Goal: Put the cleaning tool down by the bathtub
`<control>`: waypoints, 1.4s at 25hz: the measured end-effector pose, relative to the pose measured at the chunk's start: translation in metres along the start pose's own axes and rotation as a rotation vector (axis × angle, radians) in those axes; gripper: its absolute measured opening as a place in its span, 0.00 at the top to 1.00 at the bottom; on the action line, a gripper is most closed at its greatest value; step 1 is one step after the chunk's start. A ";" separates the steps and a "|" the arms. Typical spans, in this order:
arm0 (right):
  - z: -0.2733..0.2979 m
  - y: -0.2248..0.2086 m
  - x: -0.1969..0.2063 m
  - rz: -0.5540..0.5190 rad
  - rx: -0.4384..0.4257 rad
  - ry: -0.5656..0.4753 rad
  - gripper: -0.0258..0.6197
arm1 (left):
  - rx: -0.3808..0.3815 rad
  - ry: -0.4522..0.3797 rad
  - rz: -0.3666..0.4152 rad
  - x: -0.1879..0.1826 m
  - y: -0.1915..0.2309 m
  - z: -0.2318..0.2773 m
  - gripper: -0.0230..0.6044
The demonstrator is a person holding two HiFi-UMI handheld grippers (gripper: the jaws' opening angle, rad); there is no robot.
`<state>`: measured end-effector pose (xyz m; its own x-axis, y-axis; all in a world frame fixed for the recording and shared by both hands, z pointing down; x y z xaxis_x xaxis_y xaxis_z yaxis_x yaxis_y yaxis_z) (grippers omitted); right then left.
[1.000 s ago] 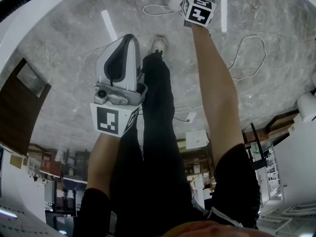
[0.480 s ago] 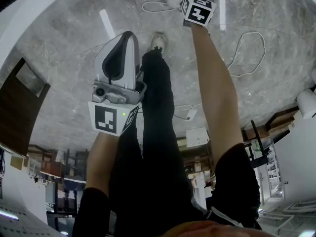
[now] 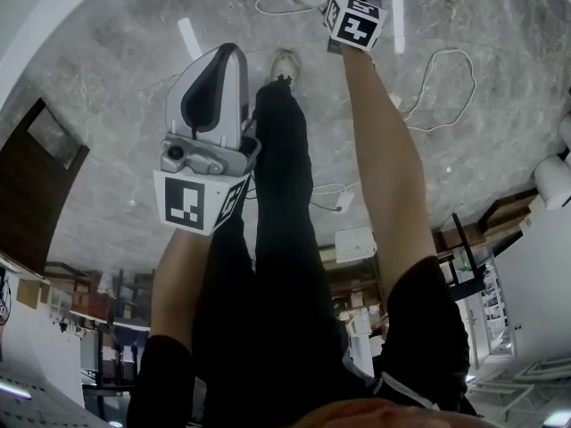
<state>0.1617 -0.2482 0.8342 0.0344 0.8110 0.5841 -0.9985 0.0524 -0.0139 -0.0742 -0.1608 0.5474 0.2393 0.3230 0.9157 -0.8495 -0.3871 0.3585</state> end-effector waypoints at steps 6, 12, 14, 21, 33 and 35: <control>-0.037 0.008 0.013 0.013 -0.010 0.030 0.96 | 0.024 -0.008 0.003 -0.022 -0.017 -0.017 0.95; -0.080 0.015 0.017 0.039 0.005 0.042 0.96 | 0.043 -0.022 0.018 -0.054 -0.026 -0.031 0.95; -0.097 0.019 0.014 0.036 0.002 0.040 0.96 | 0.050 -0.029 0.022 -0.066 -0.031 -0.035 0.95; -0.181 0.035 -0.010 0.051 -0.020 -0.005 0.96 | 0.075 -0.064 0.025 -0.124 -0.062 -0.060 0.95; -0.359 0.070 -0.048 0.055 -0.037 -0.112 0.96 | 0.138 -0.112 0.037 -0.217 -0.112 -0.138 0.95; -0.390 0.077 -0.051 0.055 -0.036 -0.126 0.96 | 0.142 -0.122 0.032 -0.230 -0.120 -0.157 0.95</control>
<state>0.0992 -0.0580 0.4868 -0.0280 0.7337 0.6789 -0.9965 0.0327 -0.0764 -0.1014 -0.0534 0.2654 0.2757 0.2049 0.9391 -0.7845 -0.5166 0.3430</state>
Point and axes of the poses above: the fingertips, and each gripper's own axes: z forward along the fingers, y to its left, x out of its underside, the point moved 6 cm from there along -z, backward along the fingers, and after that the axes turned 1 degree about x, right-handed, at the moved point
